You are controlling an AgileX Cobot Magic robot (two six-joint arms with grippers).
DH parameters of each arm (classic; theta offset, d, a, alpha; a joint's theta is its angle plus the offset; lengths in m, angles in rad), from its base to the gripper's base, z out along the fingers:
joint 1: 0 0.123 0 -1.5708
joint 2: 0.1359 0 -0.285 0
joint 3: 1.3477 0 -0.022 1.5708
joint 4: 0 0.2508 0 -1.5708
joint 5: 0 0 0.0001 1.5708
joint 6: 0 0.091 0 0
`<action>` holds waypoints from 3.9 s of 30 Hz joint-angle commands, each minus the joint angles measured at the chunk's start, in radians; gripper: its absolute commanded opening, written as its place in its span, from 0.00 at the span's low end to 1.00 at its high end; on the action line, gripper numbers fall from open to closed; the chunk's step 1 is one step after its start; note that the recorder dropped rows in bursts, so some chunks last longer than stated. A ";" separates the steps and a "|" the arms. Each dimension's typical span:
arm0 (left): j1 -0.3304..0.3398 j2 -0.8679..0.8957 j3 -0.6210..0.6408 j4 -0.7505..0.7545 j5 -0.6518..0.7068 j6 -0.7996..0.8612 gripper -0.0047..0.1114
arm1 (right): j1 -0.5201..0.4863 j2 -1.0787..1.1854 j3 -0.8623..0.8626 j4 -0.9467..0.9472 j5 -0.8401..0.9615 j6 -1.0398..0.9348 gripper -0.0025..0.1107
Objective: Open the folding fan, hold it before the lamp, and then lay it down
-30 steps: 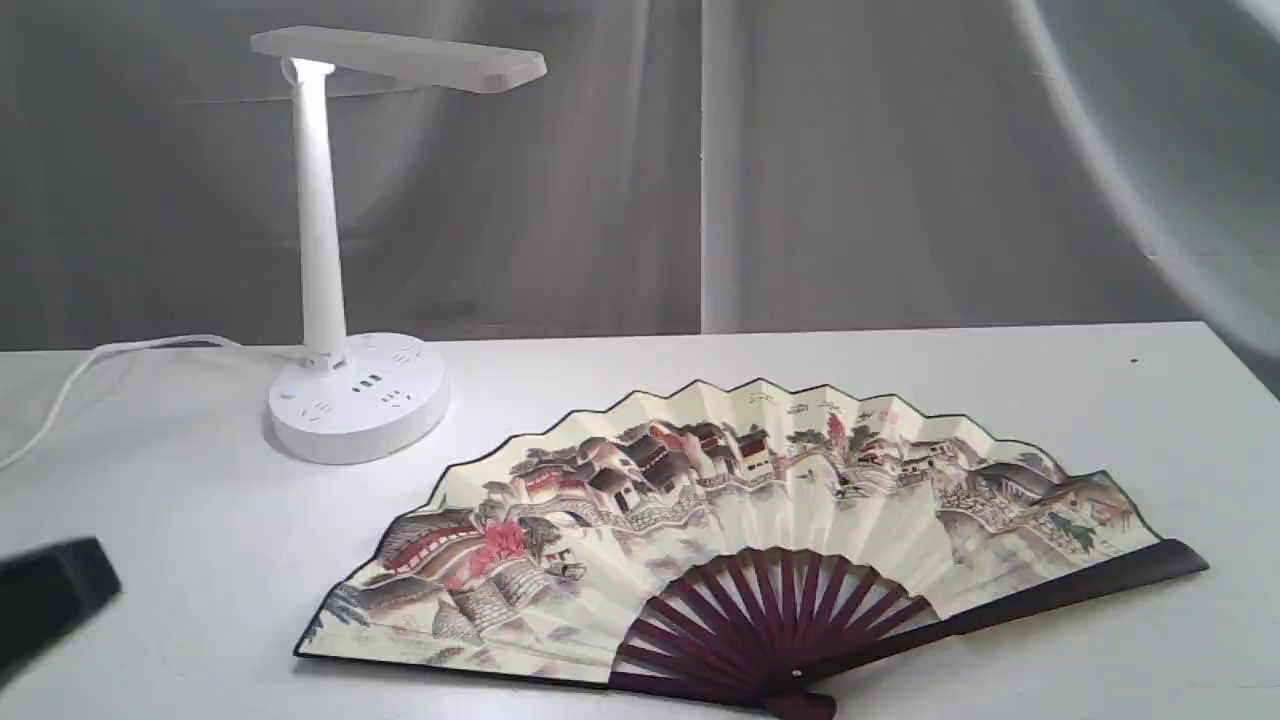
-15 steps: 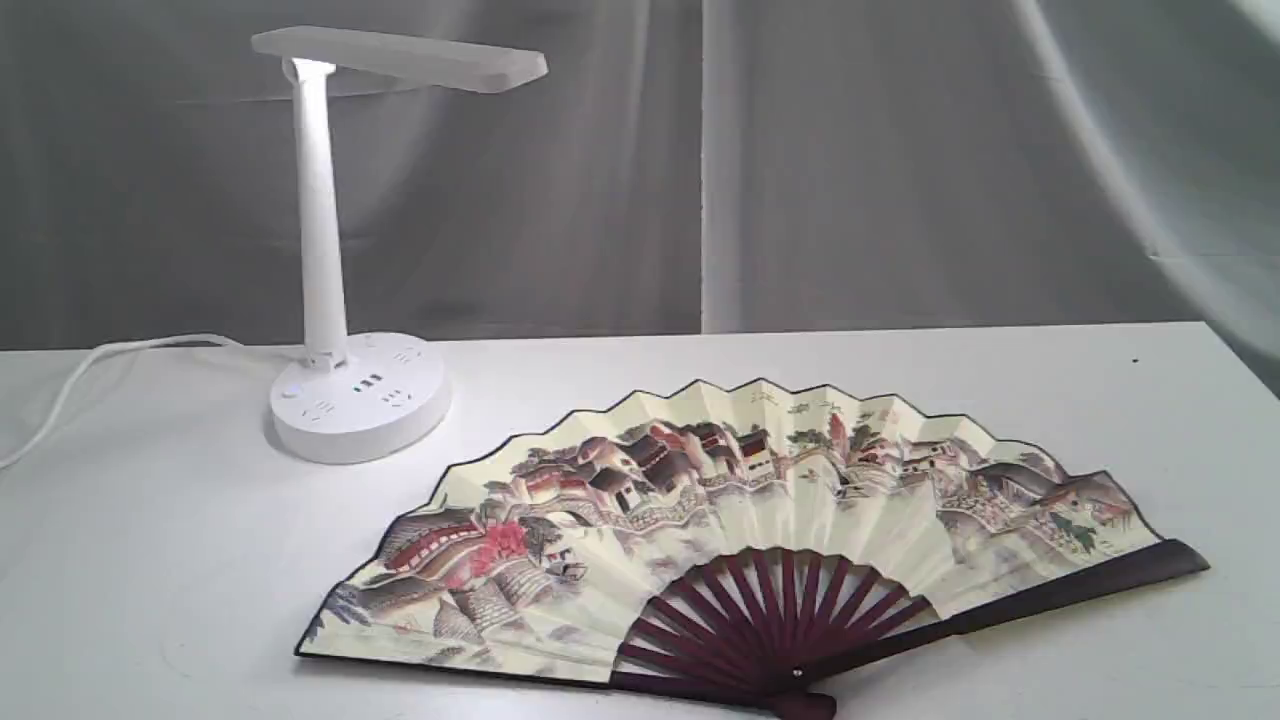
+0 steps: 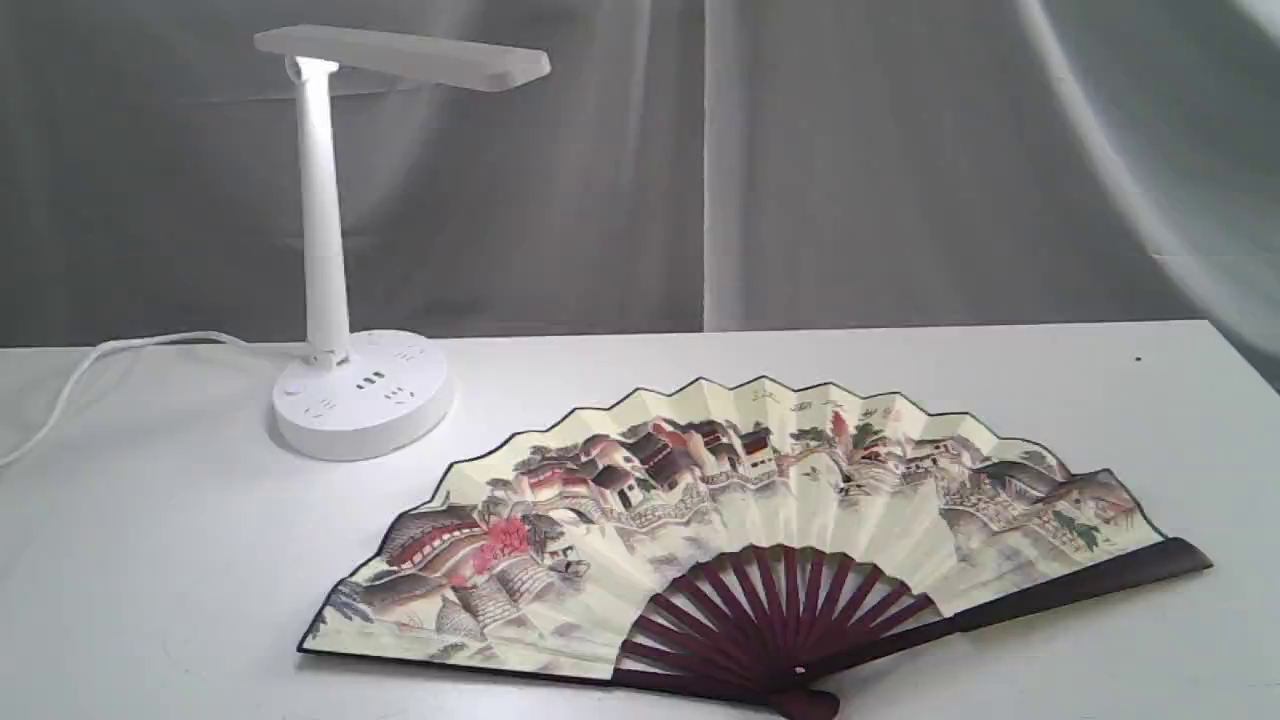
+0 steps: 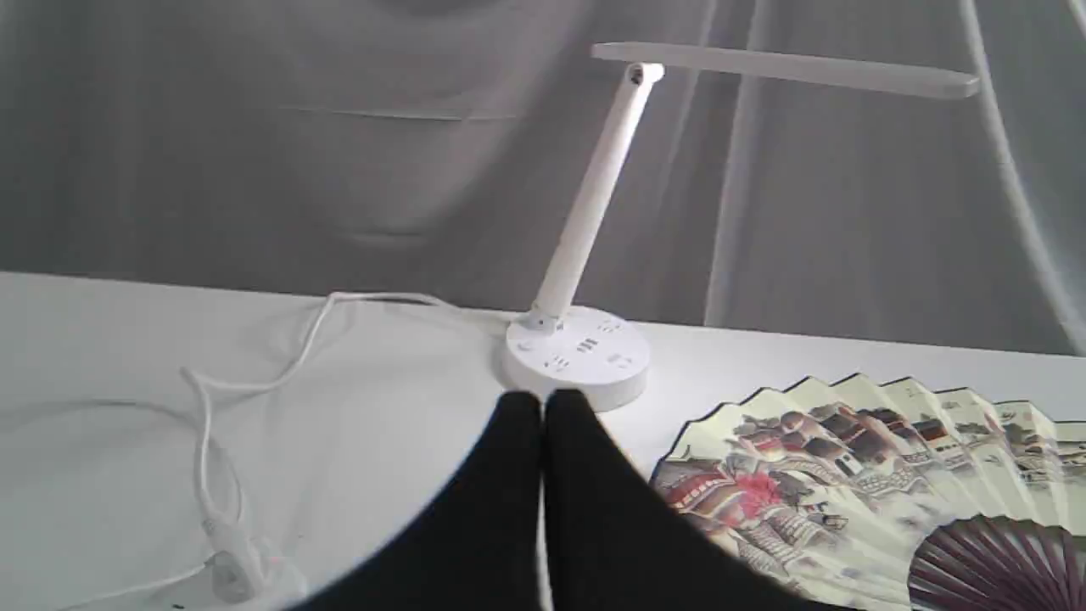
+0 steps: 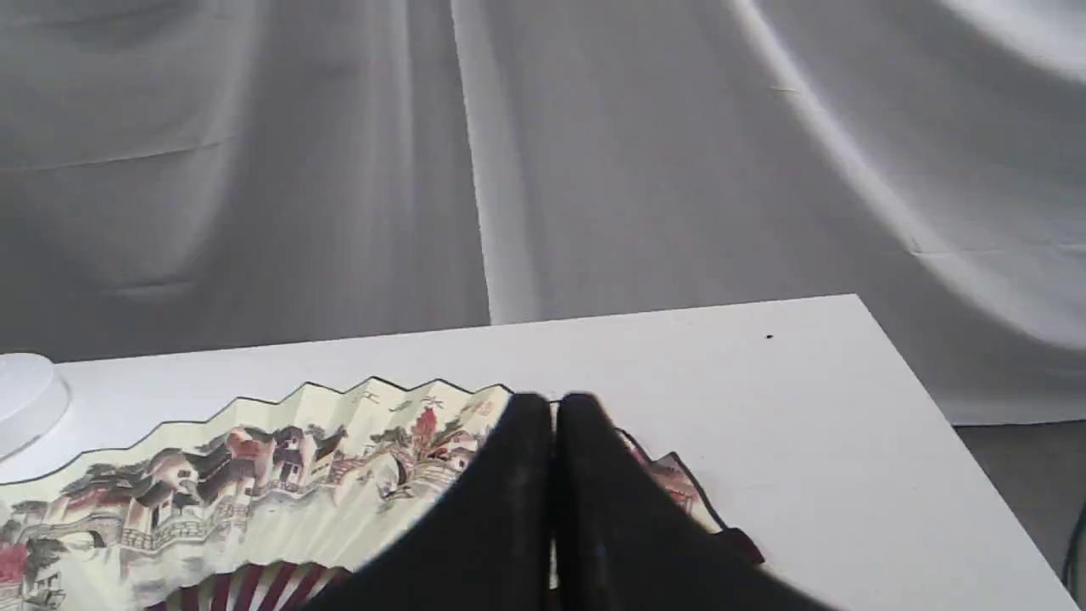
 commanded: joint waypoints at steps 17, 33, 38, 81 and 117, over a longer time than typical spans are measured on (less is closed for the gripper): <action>-0.004 -0.005 0.187 -0.050 -0.186 0.006 0.04 | 0.000 -0.282 0.178 -0.012 0.079 -0.002 0.02; -0.004 -0.005 0.295 -0.043 -0.499 0.010 0.04 | 0.000 -0.282 0.281 0.018 -0.048 0.002 0.02; -0.004 -0.005 0.457 -0.029 -0.715 0.015 0.04 | 0.000 -0.282 0.281 0.013 -0.046 0.006 0.02; -0.004 -0.005 0.740 -0.097 -0.729 0.026 0.04 | 0.000 -0.282 0.281 0.036 0.103 -0.002 0.02; -0.004 -0.005 0.740 -0.077 -0.733 0.042 0.04 | 0.000 -0.282 0.281 0.047 0.105 0.001 0.02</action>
